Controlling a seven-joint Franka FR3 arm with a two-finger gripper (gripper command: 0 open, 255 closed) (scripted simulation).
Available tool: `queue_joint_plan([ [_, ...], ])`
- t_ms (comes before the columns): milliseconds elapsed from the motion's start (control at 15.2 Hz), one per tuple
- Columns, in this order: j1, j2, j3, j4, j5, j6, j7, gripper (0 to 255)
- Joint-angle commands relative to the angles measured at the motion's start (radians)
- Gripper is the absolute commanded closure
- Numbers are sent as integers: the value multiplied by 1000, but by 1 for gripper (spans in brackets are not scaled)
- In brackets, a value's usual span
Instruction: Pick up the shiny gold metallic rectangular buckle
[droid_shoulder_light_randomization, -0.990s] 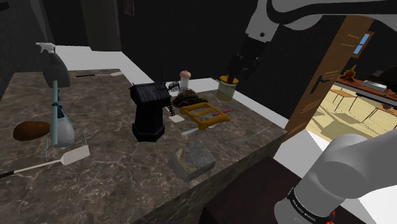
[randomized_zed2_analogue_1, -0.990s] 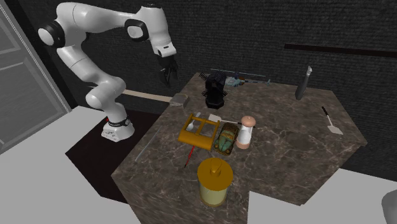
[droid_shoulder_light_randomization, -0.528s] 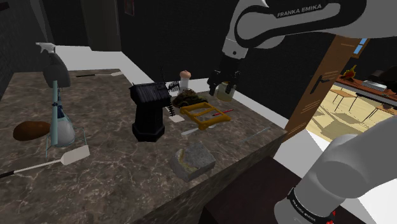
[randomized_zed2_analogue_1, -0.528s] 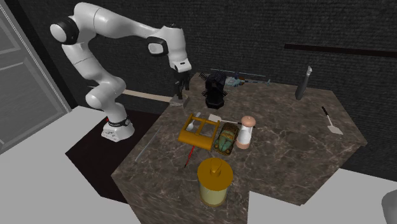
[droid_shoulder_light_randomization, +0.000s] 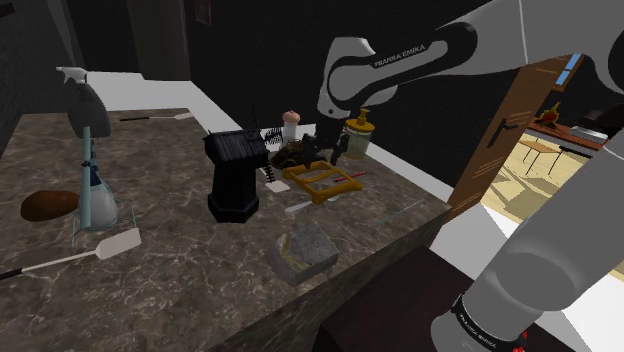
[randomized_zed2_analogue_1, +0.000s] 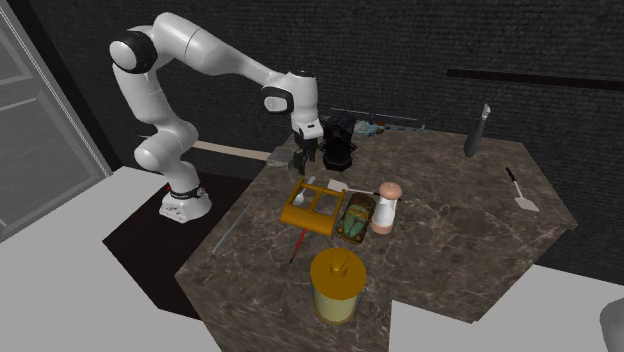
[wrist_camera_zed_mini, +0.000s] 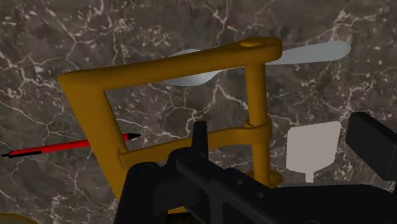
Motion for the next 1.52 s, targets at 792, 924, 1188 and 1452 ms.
queue_joint_plan([
  [792, 6, 242, 6, 47, -67, 160, 93, 0],
  [924, 6, 240, 6, 46, -66, 159, 93, 255],
  [1188, 6, 241, 6, 47, -67, 159, 92, 255],
  [1452, 6, 242, 6, 47, -67, 160, 93, 255],
])
